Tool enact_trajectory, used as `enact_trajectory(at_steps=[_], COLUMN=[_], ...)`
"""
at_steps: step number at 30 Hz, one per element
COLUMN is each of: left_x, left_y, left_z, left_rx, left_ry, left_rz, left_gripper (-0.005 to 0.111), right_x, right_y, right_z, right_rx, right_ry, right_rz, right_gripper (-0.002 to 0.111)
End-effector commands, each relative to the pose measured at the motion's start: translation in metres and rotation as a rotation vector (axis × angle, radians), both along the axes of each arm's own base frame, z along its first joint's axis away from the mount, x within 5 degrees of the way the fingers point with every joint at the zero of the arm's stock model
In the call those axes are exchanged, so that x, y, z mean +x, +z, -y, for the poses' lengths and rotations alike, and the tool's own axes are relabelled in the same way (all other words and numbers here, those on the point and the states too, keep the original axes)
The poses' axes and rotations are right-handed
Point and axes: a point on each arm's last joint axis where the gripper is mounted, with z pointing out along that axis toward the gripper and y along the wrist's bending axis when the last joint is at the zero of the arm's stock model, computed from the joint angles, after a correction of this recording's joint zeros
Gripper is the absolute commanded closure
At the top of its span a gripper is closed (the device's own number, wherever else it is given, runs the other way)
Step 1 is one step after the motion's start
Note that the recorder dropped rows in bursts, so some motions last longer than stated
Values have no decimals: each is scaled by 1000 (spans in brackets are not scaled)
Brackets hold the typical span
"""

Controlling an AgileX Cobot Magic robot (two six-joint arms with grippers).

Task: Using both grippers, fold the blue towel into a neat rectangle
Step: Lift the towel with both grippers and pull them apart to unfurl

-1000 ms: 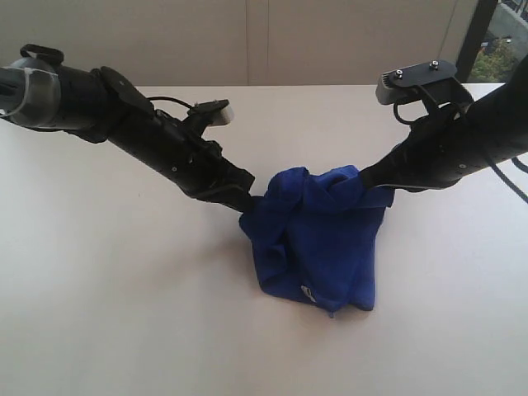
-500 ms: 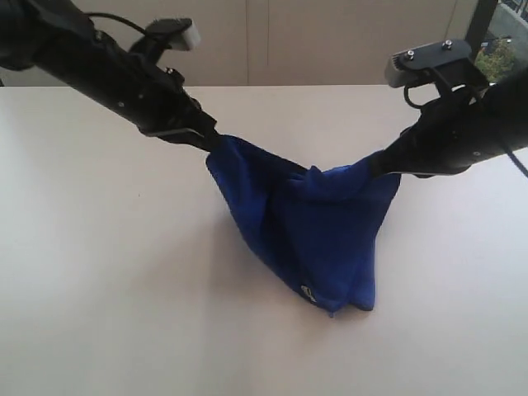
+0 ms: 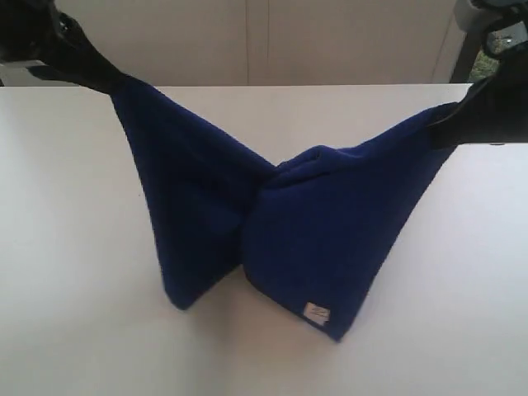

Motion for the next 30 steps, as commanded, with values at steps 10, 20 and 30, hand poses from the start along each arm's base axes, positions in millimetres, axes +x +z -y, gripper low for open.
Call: enact_trajectory(at_steps=[10,20,30], left_x=[-73,-158,-234], left_y=[56,67,72], left_z=[-33,-57,-95], left_rx=[78,52,86], left_ry=[159,239,509], left_rz=[155,261,332], left_gripper=[107,107,107], right_x=[-67,-128,-190], right_y=[43,67,86], right_z=[27,43,58], right_rx=[-67,-27,81], right_ry=[-90,-121,-183], right_rz=[112,224,331], right_gripper=[108,108,108])
